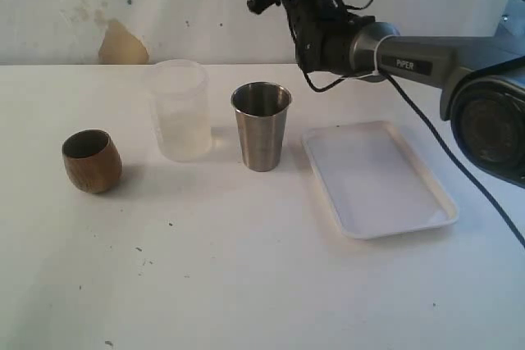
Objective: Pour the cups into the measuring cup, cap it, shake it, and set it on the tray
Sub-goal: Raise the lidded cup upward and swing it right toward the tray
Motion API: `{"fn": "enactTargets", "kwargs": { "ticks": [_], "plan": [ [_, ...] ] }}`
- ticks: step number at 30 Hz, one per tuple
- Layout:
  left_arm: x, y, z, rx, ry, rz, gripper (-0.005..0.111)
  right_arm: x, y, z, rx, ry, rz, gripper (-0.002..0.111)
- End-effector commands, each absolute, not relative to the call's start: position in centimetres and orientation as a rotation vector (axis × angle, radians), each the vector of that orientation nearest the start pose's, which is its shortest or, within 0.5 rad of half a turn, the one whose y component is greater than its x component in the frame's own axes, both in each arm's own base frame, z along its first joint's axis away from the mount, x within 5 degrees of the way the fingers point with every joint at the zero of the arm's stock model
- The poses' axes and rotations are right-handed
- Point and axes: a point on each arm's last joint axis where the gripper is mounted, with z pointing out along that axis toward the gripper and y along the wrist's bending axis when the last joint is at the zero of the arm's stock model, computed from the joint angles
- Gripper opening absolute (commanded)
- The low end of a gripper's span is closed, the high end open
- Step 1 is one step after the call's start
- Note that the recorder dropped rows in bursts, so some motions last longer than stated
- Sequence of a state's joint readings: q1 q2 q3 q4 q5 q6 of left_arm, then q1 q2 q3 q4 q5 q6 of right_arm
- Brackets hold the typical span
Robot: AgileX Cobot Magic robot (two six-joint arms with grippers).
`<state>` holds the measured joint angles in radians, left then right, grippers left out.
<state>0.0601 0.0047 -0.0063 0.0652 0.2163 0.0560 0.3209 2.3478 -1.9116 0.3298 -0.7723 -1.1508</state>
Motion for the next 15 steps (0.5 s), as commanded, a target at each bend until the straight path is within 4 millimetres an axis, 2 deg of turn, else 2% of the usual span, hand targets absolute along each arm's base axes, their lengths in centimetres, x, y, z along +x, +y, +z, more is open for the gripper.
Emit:
{"fn": "enactTargets", "kwargs": {
  "ticks": [1, 15],
  "plan": [
    [5.6, 0.5, 19.5, 0.043, 1.688, 0.153, 0.000, 52.2, 12.4, 28.6, -0.031, 1.082, -0.523, 0.000],
    [5.6, 0.5, 19.5, 0.043, 1.688, 0.153, 0.000, 52.5, 12.7, 27.2, -0.103, 1.172, -0.492, 0.000]
  ]
}}
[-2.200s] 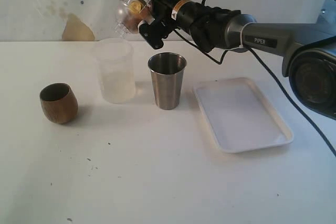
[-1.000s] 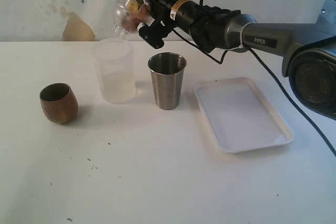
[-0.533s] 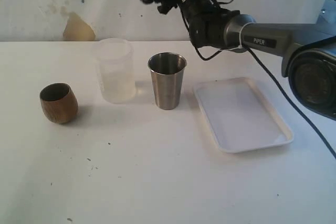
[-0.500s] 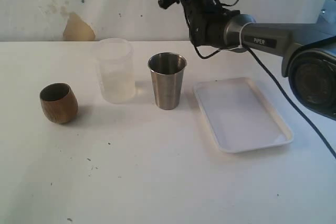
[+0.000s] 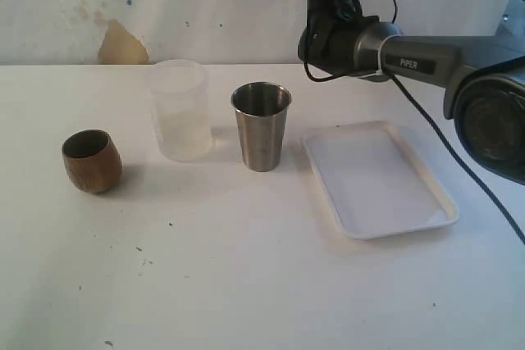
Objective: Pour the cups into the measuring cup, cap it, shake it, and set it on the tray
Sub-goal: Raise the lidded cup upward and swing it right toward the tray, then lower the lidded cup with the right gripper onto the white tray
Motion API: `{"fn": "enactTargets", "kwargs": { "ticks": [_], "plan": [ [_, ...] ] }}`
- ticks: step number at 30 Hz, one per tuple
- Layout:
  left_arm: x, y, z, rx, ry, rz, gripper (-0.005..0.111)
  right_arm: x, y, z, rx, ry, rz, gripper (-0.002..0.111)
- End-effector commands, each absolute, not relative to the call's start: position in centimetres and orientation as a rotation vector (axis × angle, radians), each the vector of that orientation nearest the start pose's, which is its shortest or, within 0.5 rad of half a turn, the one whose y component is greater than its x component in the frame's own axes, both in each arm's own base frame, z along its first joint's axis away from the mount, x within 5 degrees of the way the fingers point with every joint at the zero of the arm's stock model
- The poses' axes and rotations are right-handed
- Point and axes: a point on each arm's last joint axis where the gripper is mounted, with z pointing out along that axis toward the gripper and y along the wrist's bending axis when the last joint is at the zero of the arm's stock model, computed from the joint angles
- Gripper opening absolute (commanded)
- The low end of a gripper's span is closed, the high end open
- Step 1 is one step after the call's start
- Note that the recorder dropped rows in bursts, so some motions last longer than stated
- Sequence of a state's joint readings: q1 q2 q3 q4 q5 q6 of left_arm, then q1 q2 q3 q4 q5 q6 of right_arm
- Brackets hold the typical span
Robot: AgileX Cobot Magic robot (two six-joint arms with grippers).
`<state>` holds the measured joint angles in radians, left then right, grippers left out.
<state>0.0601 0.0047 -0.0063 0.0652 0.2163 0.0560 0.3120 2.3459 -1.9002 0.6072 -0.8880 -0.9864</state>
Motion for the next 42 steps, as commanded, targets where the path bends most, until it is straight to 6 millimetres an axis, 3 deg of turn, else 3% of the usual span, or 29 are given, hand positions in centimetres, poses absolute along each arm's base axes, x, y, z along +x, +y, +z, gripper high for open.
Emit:
{"fn": "enactTargets", "kwargs": {
  "ticks": [1, 10, 15, 19, 23, 31, 34, 39, 42],
  "plan": [
    [5.6, 0.5, 19.5, 0.043, 1.688, 0.153, 0.000, 52.5, 12.7, 27.1, -0.108, 1.175, -0.490, 0.000],
    [5.6, 0.5, 19.5, 0.043, 1.688, 0.153, 0.000, 52.4, 12.2, 26.7, -0.057, 1.121, -0.535, 0.000],
    [5.6, 0.5, 19.5, 0.043, 1.688, 0.153, 0.000, 52.3, 12.4, 26.3, -0.001, 1.273, -0.422, 0.000],
    [5.6, 0.5, 19.5, 0.043, 1.688, 0.153, 0.000, 51.1, 12.1, 25.9, 0.024, 1.431, -0.337, 0.000],
    [5.6, 0.5, 19.5, 0.043, 1.688, 0.153, 0.000, 49.0, 11.1, 26.0, 0.048, 1.536, -0.295, 0.000],
    [5.6, 0.5, 19.5, 0.043, 1.688, 0.153, 0.000, 44.6, 9.2, 28.0, 0.099, 1.585, -0.289, 0.000],
    [5.6, 0.5, 19.5, 0.043, 1.688, 0.153, 0.000, 41.6, 8.1, 28.4, 0.151, 1.616, -0.255, 0.000],
    [5.6, 0.5, 19.5, 0.043, 1.688, 0.153, 0.000, 35.8, 6.2, 26.4, 0.188, 1.706, -0.234, 0.000],
    [5.6, 0.5, 19.5, 0.043, 1.688, 0.153, 0.000, 34.5, 5.7, 25.3, 0.211, 1.700, -0.239, 0.000]
  ]
}}
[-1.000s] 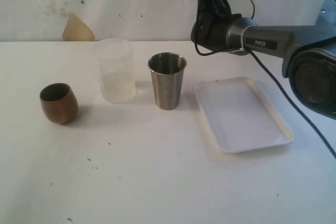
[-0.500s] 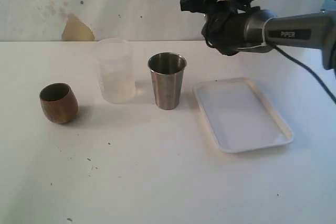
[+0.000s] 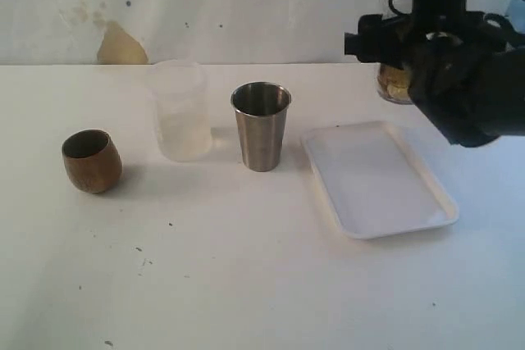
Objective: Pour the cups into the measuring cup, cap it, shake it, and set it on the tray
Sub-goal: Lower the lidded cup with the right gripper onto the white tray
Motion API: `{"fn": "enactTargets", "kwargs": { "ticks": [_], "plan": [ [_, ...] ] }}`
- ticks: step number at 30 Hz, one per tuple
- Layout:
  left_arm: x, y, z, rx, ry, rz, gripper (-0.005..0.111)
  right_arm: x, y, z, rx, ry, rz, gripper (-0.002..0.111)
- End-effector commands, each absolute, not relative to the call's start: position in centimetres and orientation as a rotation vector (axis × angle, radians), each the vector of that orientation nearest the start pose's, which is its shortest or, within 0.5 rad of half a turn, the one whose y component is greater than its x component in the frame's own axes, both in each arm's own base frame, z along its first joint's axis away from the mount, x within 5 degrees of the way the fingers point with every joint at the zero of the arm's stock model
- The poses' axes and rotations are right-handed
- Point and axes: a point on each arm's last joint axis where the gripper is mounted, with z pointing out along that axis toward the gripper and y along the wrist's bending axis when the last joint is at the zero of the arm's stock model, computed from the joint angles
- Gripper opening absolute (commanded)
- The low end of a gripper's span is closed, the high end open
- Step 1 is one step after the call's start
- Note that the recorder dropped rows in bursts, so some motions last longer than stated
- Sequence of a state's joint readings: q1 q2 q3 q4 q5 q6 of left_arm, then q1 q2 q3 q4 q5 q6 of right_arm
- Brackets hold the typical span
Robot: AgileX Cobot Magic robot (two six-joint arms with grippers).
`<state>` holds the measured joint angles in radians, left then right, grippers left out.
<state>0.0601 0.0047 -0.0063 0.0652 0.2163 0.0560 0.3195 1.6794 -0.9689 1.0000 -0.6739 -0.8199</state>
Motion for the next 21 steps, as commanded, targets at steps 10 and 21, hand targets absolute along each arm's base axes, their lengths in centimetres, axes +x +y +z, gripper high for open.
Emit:
{"fn": "enactTargets", "kwargs": {
  "ticks": [10, 21],
  "plan": [
    [5.6, 0.5, 19.5, 0.043, 1.688, 0.153, 0.000, 34.0, 6.8, 21.4, -0.016, 1.740, -0.198, 0.000],
    [5.6, 0.5, 19.5, 0.043, 1.688, 0.153, 0.000, 35.3, 7.7, 17.3, -0.159, 1.719, -0.245, 0.000]
  ]
}}
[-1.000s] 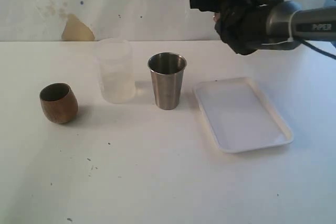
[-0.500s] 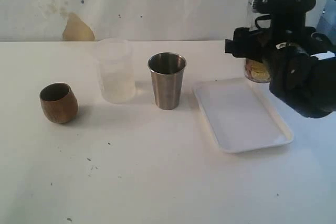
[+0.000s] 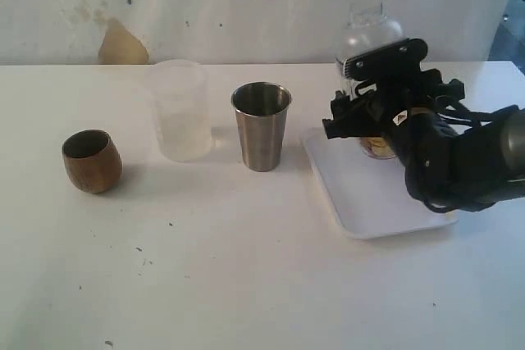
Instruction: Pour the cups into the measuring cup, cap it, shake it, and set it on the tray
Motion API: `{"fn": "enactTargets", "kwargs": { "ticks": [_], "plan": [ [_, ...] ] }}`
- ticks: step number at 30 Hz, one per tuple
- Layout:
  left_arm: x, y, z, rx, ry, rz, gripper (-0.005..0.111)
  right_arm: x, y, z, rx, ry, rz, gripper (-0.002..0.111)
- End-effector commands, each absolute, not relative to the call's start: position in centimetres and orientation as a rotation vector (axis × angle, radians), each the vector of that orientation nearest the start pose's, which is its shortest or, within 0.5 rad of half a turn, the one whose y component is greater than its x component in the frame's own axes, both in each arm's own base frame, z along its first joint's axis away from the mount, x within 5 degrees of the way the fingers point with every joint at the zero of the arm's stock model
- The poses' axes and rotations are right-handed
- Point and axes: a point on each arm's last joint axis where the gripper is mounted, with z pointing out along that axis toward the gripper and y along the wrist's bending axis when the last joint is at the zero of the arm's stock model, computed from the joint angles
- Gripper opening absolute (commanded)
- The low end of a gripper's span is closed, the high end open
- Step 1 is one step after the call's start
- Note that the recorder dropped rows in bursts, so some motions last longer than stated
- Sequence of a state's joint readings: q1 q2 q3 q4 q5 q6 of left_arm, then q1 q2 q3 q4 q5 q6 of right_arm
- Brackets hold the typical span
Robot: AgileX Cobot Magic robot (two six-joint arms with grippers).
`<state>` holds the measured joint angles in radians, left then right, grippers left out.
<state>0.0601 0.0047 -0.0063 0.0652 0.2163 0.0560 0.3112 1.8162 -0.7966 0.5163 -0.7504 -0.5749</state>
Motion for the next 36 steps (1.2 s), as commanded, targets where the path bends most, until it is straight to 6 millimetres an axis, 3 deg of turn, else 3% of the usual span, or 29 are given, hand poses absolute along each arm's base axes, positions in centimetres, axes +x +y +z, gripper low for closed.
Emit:
{"fn": "enactTargets", "kwargs": {
  "ticks": [1, 4, 8, 22, 36],
  "plan": [
    [5.6, 0.5, 19.5, 0.043, 1.688, 0.153, 0.000, 35.4, 7.7, 17.0, -0.122, 1.707, -0.229, 0.000],
    [5.6, 0.5, 19.5, 0.043, 1.688, 0.153, 0.000, 35.7, 7.6, 15.5, -0.016, 1.702, -0.161, 0.000],
    [5.6, 0.5, 19.5, 0.043, 1.688, 0.153, 0.000, 35.7, 7.6, 15.0, 0.047, 1.723, -0.101, 0.000],
    [5.6, 0.5, 19.5, 0.043, 1.688, 0.153, 0.000, 34.7, 7.5, 13.7, 0.015, 1.798, -0.109, 0.000],
    [5.6, 0.5, 19.5, 0.043, 1.688, 0.153, 0.000, 34.7, 7.5, 13.7, 0.022, 1.799, -0.109, 0.000]
  ]
}}
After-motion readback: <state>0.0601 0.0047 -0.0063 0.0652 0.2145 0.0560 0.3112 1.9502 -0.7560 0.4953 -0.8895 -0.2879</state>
